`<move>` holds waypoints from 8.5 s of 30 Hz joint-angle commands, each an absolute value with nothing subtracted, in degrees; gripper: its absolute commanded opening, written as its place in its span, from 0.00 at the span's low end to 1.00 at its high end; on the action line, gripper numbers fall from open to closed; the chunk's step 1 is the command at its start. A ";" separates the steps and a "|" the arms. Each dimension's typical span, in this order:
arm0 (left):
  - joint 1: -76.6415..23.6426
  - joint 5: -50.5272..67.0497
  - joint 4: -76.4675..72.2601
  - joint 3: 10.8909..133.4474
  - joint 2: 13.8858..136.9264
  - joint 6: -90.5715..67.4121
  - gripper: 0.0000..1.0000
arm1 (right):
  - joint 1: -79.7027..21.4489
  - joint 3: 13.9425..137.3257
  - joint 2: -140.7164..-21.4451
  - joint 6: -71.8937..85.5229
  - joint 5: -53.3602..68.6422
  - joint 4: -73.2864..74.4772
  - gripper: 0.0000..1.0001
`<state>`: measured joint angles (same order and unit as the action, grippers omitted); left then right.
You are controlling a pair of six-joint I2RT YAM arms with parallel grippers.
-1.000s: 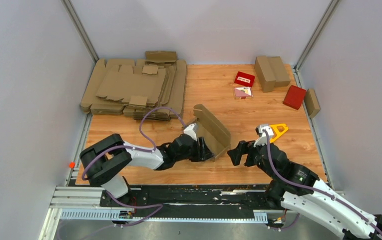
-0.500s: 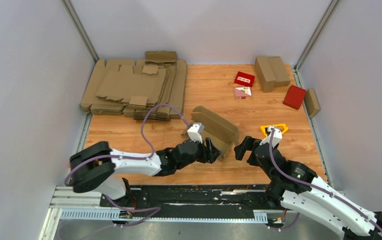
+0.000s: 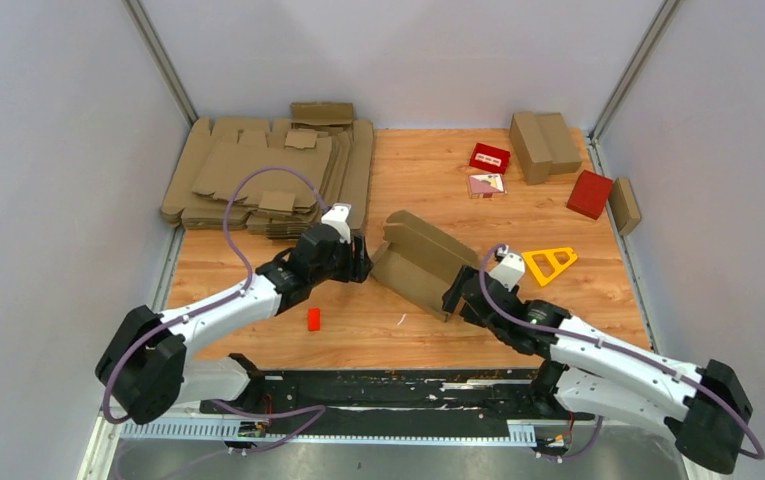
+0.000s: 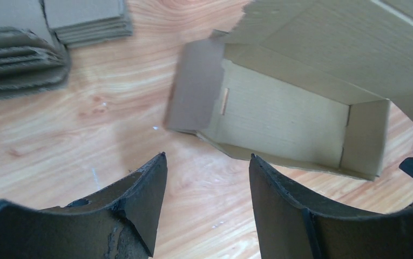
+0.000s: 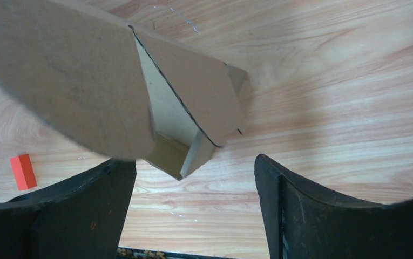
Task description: Fold the paper box
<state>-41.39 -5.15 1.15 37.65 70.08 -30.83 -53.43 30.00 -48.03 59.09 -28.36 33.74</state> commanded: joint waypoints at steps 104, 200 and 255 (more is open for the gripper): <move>-26.28 25.55 -1.44 50.29 91.01 -24.77 0.00 | -34.98 27.43 -53.13 24.12 -1.21 20.93 0.66; -43.85 16.85 6.69 35.20 68.19 -36.57 0.00 | -38.75 34.30 -61.40 29.99 -18.27 26.78 0.00; -48.59 -0.71 6.15 38.14 71.13 -37.36 0.56 | -38.75 33.03 -60.32 30.80 -16.94 26.59 0.00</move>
